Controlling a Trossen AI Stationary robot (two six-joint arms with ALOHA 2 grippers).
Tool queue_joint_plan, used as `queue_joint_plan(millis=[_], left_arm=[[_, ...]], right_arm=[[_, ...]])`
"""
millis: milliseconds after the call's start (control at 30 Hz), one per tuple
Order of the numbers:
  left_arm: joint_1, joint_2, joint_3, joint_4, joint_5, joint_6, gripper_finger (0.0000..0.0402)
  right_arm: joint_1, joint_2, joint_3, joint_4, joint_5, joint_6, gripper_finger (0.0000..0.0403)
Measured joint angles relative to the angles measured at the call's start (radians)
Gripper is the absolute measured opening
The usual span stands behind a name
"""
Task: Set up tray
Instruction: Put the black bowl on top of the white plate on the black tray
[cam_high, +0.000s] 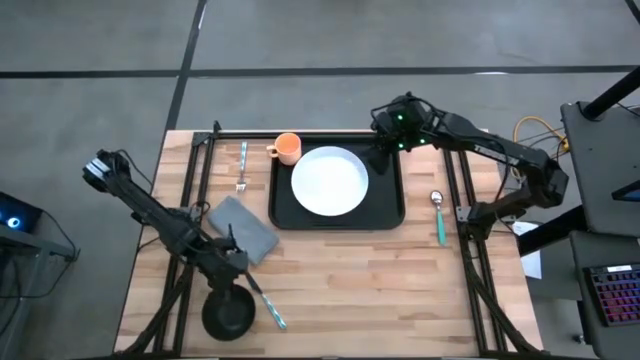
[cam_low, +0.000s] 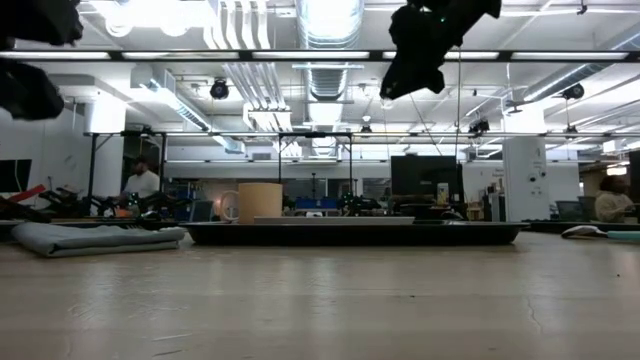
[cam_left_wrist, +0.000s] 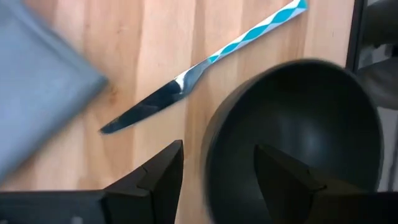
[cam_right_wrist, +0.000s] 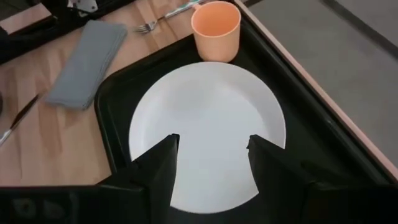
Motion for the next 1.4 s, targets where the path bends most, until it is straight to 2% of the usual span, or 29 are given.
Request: queue_joint_plan(millis=[367,433,567,700,800,933,1100,1233,1400], left_arm=[[-0.005,0.143,-0.076,0.105,0.021,-0.082,0.0165],[-0.005,0.161,-0.067,0.12,0.024,-0.083,0.0135],[-0.004,0.158,-0.017,0.118,0.082,-0.038,0.0026],[0.006,0.117,0.069,0.075,0.208,-0.037,0.0004],[0.032,0.104,0.177,-0.063,0.265,-0.038,0.0001],[0.192,0.112,0.359,-0.295,0.235,0.002,0.0001],[0.509,0.157,0.553,-0.387,0.137,0.16,0.0001],[0.765,0.266,0.728,-0.488,0.026,0.378,0.0],[1.02,0.457,0.976,-0.54,0.0,0.622,0.0]], right_arm=[[0.007,-0.069,0.0,-0.045,0.021,-0.026,0.0183],[0.007,-0.08,0.0,-0.051,0.021,-0.034,0.0183],[0.006,-0.109,0.0,-0.051,0.023,-0.063,0.0182],[0.006,-0.129,0.0,-0.05,0.024,-0.087,0.0182],[0.006,-0.143,0.0,-0.051,0.031,-0.09,0.0182],[0.006,-0.166,0.0,-0.071,0.053,-0.111,0.0182],[0.006,-0.191,0.0,-0.11,0.076,-0.104,0.0182],[0.006,-0.217,0.0,-0.139,0.078,-0.07,0.0182],[0.006,-0.246,0.0,-0.14,0.078,-0.05,0.0182]])
